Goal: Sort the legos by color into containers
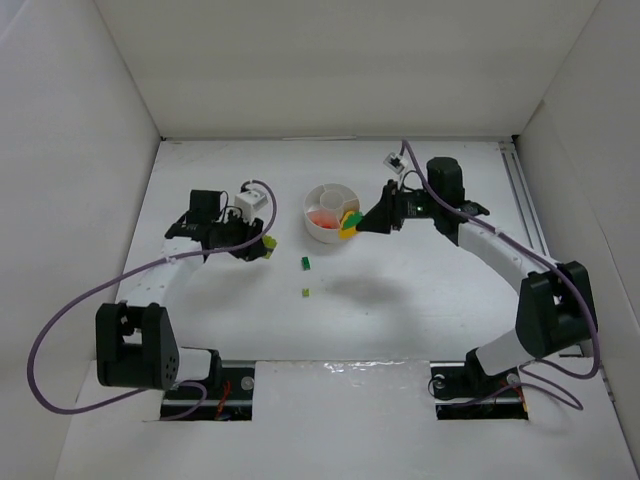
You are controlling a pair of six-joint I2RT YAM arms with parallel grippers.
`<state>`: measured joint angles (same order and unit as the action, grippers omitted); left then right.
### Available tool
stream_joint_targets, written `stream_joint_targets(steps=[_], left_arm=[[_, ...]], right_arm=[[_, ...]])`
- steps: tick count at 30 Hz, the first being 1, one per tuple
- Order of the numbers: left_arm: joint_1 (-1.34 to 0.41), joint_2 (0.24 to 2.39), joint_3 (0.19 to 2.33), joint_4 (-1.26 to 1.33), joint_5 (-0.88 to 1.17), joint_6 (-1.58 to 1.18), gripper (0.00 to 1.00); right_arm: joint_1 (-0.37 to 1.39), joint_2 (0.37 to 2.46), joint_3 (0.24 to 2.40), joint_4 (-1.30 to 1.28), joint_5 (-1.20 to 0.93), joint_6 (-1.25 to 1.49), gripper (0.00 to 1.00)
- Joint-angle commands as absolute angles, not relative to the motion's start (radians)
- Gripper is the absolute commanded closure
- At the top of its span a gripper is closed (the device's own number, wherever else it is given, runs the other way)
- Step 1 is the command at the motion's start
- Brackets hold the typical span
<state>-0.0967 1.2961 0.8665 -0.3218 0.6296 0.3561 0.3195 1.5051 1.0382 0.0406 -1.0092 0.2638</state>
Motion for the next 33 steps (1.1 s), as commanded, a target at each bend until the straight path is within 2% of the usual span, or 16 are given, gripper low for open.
stream_joint_targets(steps=[1, 5, 9, 11, 12, 13, 14, 15, 22, 25, 28, 33], left_arm=[[-0.106, 1.340, 0.907, -0.455, 0.543, 0.546, 0.91], [-0.126, 1.454, 0.916, -0.505, 0.494, 0.595, 0.90], [-0.126, 1.433, 0.904, -0.496, 0.529, 0.640, 0.80], [-0.126, 1.395, 0.894, -0.486, 0.570, 0.650, 0.67], [-0.126, 1.352, 0.882, -0.477, 0.609, 0.650, 0.56], [-0.126, 1.330, 0.882, -0.477, 0.627, 0.660, 0.41], [-0.126, 1.309, 0.873, -0.477, 0.647, 0.660, 0.32], [-0.126, 1.275, 0.882, -0.477, 0.688, 0.675, 0.29], [-0.126, 1.207, 1.008, -0.453, 0.914, 0.630, 0.26], [-0.126, 1.218, 1.052, -0.462, 1.089, 0.621, 0.29], [-0.126, 1.230, 1.063, -0.501, 1.251, 0.687, 0.29], [-0.147, 1.230, 1.063, -0.541, 1.350, 0.801, 0.30]], right_arm=[[0.341, 1.456, 1.117, -0.178, -0.971, -0.013, 0.96], [0.354, 1.456, 1.126, -0.296, -0.953, -0.120, 0.96], [0.364, 1.465, 1.117, -0.330, -0.943, -0.175, 0.96], [0.364, 1.465, 1.117, -0.339, -0.943, -0.187, 0.96], [0.364, 1.465, 1.117, -0.339, -0.943, -0.187, 0.96], [0.374, 1.465, 1.127, -0.350, -0.943, -0.198, 0.96], [0.388, 1.465, 1.127, -0.350, -0.943, -0.209, 0.96], [0.408, 1.465, 1.140, -0.376, -0.943, -0.241, 0.96], [0.517, 1.474, 1.173, -0.430, -0.923, -0.388, 0.96], [0.574, 1.485, 1.193, -0.430, -0.913, -0.423, 0.96], [0.621, 1.496, 1.225, -0.430, -0.890, -0.457, 0.96], [0.655, 1.528, 1.275, -0.416, -0.870, -0.489, 0.97]])
